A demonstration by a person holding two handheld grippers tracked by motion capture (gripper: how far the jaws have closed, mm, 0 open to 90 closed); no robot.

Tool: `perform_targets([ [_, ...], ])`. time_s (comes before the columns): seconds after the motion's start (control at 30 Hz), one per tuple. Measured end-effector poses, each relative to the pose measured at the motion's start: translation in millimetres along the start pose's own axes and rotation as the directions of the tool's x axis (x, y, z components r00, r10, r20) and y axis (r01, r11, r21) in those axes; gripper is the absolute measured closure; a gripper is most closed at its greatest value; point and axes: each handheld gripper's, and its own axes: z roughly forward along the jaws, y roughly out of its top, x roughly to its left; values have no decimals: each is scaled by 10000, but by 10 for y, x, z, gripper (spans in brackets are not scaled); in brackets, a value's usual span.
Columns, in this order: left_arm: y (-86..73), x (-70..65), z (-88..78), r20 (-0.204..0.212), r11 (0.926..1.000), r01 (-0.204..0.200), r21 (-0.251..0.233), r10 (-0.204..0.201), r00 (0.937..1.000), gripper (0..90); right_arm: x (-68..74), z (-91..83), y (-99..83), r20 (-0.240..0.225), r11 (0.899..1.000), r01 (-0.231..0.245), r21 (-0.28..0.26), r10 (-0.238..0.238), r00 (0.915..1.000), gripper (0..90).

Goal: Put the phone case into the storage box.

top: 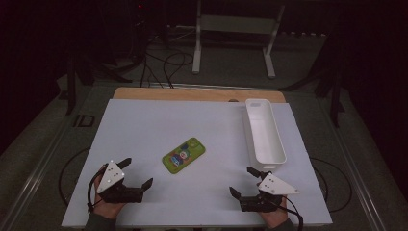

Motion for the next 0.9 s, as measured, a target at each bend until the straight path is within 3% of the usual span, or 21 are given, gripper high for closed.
perform_targets([
  [0.9,56,-22,26,4,9993,174,328,-174,9998,0,-12,39,-9,7,9999,-140,47,140,9999,92],
])
